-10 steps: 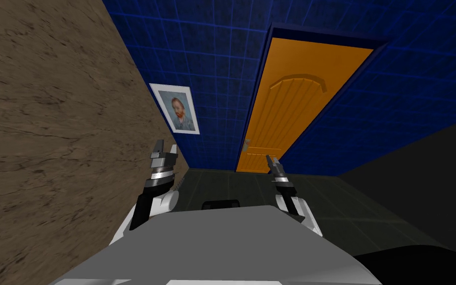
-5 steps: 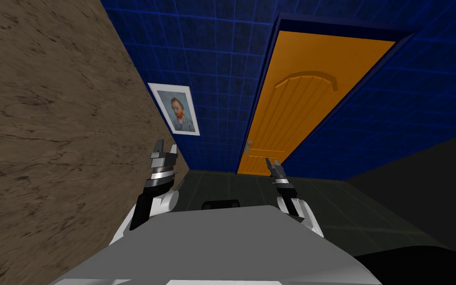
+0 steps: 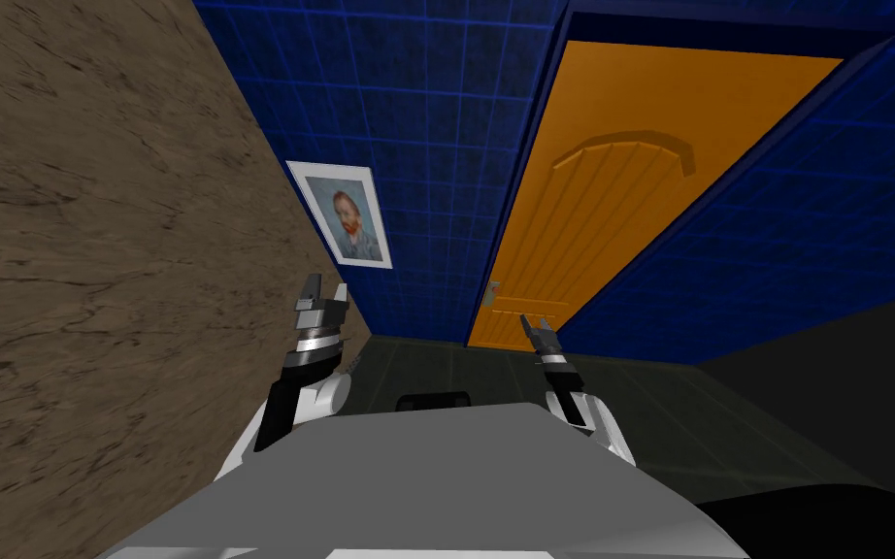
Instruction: Pull the door open
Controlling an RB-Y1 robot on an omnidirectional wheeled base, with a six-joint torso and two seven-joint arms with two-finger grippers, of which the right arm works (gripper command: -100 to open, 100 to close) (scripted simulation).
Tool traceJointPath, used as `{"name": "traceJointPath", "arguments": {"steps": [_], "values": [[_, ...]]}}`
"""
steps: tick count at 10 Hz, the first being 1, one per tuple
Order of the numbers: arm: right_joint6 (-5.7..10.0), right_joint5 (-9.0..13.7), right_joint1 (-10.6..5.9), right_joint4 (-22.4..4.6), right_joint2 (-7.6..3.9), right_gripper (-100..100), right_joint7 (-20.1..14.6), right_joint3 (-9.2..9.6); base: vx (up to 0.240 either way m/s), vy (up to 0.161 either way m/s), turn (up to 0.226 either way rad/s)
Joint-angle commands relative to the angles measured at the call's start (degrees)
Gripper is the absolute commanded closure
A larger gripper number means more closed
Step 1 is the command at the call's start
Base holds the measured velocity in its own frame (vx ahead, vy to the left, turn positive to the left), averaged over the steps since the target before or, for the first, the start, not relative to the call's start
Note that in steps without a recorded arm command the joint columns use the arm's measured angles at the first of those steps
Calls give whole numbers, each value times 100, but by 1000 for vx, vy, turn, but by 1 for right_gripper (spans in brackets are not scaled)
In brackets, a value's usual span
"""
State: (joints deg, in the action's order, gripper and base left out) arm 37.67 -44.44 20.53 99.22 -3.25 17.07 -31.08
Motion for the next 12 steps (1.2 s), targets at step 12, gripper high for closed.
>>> {"name": "traceJointPath", "arguments": {"steps": [12], "values": [[379, -1409, -267, -1136, 486, -100, 804, -818, 142, -11, 39]]}}
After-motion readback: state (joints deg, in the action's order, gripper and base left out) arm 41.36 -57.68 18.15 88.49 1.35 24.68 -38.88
